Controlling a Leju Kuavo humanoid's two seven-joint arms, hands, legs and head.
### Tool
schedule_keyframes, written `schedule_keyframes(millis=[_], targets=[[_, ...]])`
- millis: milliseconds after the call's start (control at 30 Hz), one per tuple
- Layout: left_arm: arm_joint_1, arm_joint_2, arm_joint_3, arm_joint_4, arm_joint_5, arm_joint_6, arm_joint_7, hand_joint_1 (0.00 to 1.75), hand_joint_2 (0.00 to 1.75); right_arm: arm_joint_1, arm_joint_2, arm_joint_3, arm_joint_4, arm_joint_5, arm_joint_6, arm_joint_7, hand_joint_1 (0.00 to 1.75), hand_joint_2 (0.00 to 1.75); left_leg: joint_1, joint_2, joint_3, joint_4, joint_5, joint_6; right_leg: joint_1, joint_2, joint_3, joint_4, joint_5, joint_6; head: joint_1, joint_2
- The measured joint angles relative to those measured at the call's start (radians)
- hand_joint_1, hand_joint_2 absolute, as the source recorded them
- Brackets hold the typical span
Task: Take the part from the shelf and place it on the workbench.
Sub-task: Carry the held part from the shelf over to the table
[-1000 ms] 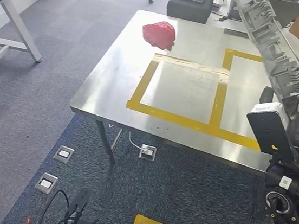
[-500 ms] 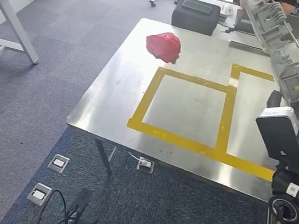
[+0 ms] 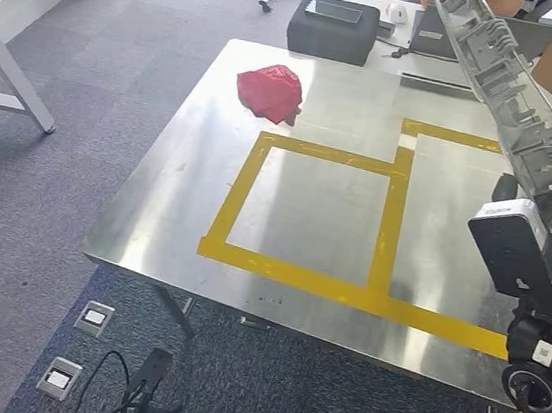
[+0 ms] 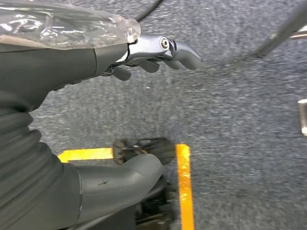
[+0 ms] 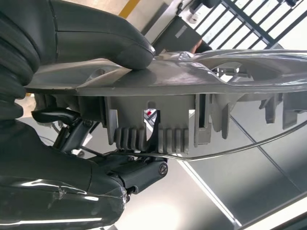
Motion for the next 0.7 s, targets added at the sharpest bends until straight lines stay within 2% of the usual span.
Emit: schedule_keyframes(millis=[33,67,167,233,300,367,700], targets=[[0.000,0.000,0.000,0.000,0.000,0.001,-0.001,0.00,1.75,0.001,-0.001,0.000,0.000,0.000,0.001,0.001,1.75,1.75,-0.003,0.000,0.014,-0.049,0.040,0.008,0.002,0.000,0.006,0.000,-0.004,0.000,-0.001,0.000],[-0.001,0.000,0.000,0.000,0.000,0.001,-0.002,0.00,1.75,0.001,-0.001,0.000,0.000,0.000,0.002,0.002,1.75,1.75,-0.004,0.000,0.024,-0.082,0.065,0.014,0.003,0.000,0.010,0.000,-0.006,0.000,-0.002,0.000],[-0.001,0.000,0.000,0.000,0.000,0.002,-0.002,0.00,1.75,0.001,-0.001,-0.001,0.000,0.000,0.002,0.002,1.75,1.75,-0.006,0.000,0.029,-0.097,0.075,0.016,0.004,0.000,0.011,0.000,-0.007,0.000,-0.002,0.000],[-0.001,0.000,0.000,0.000,0.001,0.003,-0.003,0.00,1.75,0.001,-0.002,-0.002,0.000,0.000,0.002,0.003,1.75,1.75,-0.011,0.001,0.043,-0.143,0.097,0.025,0.004,0.001,0.013,0.000,-0.011,0.001,0.000,0.000],[-0.003,-0.001,0.000,0.000,0.003,0.004,-0.004,0.00,1.75,0.001,-0.009,-0.006,0.000,0.000,0.004,0.003,1.75,1.75,-0.018,-0.001,0.059,-0.191,0.119,0.022,0.005,0.000,0.015,0.001,-0.024,0.003,0.004,0.000],[-0.004,-0.003,0.000,0.000,0.004,0.005,-0.005,0.00,1.75,0.001,-0.016,-0.008,0.000,0.001,0.005,0.003,1.75,1.75,-0.019,-0.004,0.063,-0.198,0.121,0.014,0.006,-0.003,0.018,0.002,-0.033,0.006,0.006,0.000],[0.005,-0.022,0.000,0.000,0.030,0.010,-0.021,0.00,1.75,0.010,-0.046,-0.021,0.027,0.014,0.045,0.027,1.75,1.75,-0.020,-0.006,0.064,-0.197,0.116,0.023,0.006,-0.007,0.025,-0.011,-0.033,0.014,0.008,0.000]])
